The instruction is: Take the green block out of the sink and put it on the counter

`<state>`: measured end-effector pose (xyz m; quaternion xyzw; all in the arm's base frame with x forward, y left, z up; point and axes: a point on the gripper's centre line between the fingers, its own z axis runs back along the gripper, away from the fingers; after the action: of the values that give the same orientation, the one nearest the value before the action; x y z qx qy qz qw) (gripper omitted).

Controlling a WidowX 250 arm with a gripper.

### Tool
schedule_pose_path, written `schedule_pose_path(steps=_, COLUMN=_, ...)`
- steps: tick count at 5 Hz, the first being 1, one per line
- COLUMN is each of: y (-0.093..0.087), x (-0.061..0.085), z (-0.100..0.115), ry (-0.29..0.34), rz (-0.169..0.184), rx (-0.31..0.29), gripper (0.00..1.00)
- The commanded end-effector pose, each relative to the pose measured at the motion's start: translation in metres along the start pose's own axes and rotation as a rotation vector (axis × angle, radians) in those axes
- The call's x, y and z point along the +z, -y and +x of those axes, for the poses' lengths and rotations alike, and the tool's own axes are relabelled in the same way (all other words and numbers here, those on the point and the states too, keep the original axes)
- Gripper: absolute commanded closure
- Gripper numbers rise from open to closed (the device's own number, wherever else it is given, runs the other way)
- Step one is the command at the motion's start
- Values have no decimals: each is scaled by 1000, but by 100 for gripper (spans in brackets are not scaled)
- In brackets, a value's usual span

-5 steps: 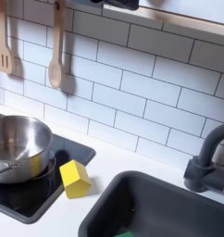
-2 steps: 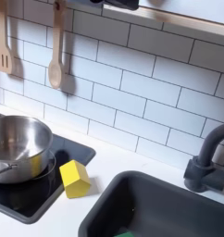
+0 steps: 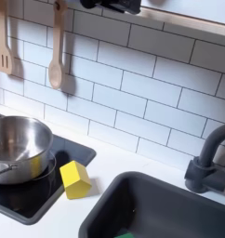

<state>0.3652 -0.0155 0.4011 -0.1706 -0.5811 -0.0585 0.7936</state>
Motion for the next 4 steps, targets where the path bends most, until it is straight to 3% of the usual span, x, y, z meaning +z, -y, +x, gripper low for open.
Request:
schedule_pose_path(steps=1, y=6, x=-1, z=-1, ry=-2, rz=-18, rx=-5, gripper=0)
schedule_pose_path(steps=4, y=5, x=-1, z=-3, ry=-20, rz=-14, rx=5, gripper=0)
